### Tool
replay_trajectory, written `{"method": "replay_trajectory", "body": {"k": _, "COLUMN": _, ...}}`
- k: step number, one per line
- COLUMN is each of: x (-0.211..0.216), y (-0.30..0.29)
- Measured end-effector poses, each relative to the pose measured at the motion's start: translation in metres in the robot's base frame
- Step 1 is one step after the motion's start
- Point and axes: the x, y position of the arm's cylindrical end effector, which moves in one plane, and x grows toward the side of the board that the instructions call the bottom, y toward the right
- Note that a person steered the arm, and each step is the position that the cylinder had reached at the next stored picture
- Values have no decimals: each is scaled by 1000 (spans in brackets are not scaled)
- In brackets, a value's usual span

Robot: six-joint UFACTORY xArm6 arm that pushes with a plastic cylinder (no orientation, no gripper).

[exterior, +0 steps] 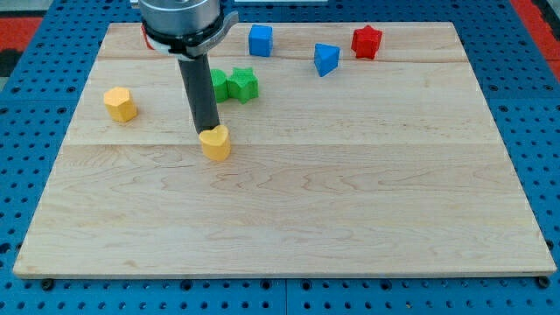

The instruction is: Move the yellow heart towards right

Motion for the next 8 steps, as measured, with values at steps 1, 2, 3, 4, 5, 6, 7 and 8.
{"method": "replay_trajectory", "body": {"k": 1, "x": 17, "y": 15}}
{"method": "replay_trajectory", "body": {"k": 2, "x": 54, "y": -41}}
{"method": "replay_trajectory", "body": {"k": 3, "x": 54, "y": -8}}
{"method": "replay_trajectory", "body": {"k": 4, "x": 32, "y": 63}}
{"method": "replay_trajectory", "body": {"k": 5, "x": 56, "y": 103}}
{"method": "replay_trajectory", "body": {"k": 6, "x": 38, "y": 152}}
{"method": "replay_trajectory", "body": {"k": 7, "x": 8, "y": 193}}
{"method": "replay_trajectory", "body": {"k": 8, "x": 31, "y": 168}}
